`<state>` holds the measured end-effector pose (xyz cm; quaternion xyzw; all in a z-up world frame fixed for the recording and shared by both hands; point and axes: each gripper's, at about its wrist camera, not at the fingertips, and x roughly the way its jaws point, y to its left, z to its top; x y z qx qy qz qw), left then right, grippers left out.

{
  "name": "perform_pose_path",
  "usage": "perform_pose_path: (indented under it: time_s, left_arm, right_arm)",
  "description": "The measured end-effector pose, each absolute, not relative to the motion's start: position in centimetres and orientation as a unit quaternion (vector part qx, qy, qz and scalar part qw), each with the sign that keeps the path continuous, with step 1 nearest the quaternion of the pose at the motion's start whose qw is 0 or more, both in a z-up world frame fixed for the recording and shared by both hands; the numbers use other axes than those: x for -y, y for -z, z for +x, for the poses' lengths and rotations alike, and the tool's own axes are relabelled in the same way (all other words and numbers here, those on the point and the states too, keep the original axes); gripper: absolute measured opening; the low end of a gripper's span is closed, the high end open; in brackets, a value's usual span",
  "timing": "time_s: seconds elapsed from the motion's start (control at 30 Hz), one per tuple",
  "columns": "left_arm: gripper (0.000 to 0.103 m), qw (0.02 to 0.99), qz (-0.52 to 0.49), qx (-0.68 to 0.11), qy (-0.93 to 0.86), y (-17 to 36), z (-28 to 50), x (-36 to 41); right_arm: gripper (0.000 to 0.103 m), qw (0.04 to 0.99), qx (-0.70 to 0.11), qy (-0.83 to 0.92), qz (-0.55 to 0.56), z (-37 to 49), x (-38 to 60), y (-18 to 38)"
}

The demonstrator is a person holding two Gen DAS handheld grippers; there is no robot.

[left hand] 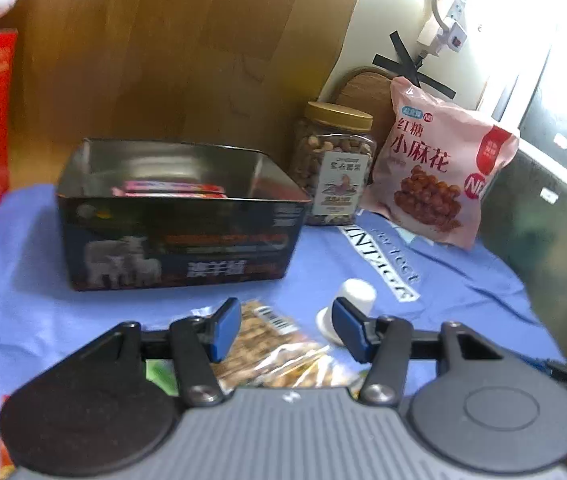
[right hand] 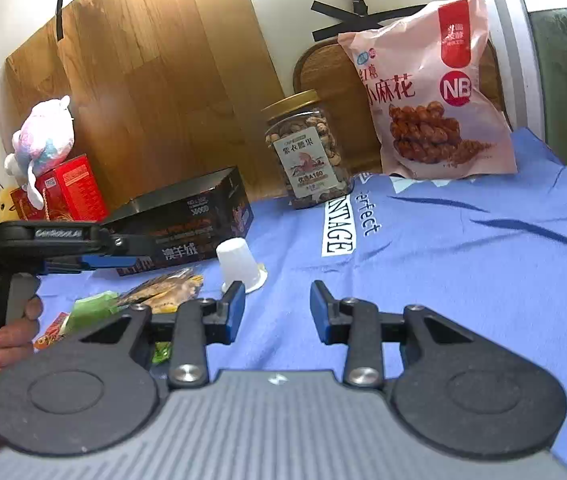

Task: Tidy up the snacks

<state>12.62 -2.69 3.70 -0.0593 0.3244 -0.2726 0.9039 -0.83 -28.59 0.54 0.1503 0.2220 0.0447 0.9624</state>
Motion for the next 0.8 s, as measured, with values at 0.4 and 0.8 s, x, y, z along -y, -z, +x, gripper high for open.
perform_pose_path:
  time_s: [0.4,0.8]
  left_arm:
    - [0.055,0.888,0.03,-0.304,0.344,-4.3,12.9,5.0]
    - [0.031,0.847,0.059,-0.353,0.392,-2.0,17.8,10.8]
  right_arm:
    - [0.04,0.952,-0.269,-0.124,0.075,6.7,25.2,1.4]
    - [0.036,0.944,-0.288,-0.16,0.004,12.2,24.2,2.1]
